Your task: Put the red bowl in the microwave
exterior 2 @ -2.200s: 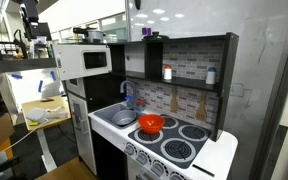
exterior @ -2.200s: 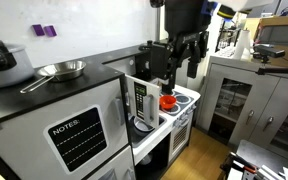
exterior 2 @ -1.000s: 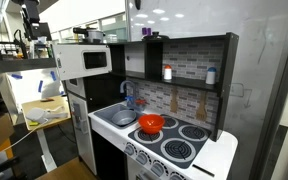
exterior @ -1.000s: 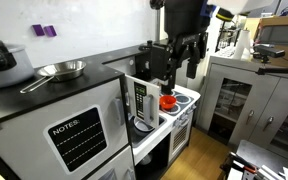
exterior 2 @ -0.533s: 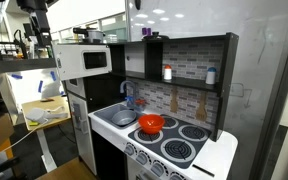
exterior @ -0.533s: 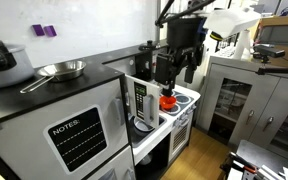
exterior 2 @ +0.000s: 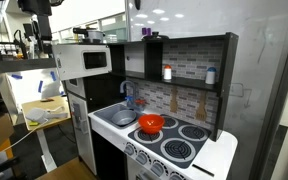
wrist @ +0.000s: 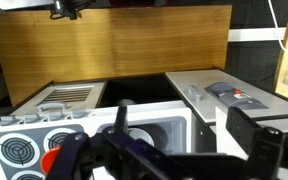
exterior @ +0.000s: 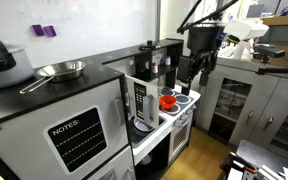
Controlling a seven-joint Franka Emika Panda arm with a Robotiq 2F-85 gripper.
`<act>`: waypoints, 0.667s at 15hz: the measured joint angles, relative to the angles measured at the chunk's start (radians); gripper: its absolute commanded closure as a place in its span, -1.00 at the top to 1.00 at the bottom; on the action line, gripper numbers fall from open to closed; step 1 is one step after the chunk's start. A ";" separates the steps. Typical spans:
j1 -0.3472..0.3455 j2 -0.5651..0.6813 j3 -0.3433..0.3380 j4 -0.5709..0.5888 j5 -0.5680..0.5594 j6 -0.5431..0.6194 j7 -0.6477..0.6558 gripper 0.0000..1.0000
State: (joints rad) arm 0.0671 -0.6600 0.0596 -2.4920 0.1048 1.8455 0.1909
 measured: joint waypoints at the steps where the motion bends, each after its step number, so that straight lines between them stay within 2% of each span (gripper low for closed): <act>1: -0.009 -0.022 -0.015 -0.027 -0.001 0.001 -0.005 1.00; 6: -0.079 -0.128 -0.041 -0.166 -0.052 0.060 -0.012 1.00; 10: -0.147 -0.158 -0.072 -0.254 -0.105 0.154 -0.013 1.00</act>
State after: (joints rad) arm -0.0798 -0.8181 -0.0127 -2.7456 0.0001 1.9996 0.1776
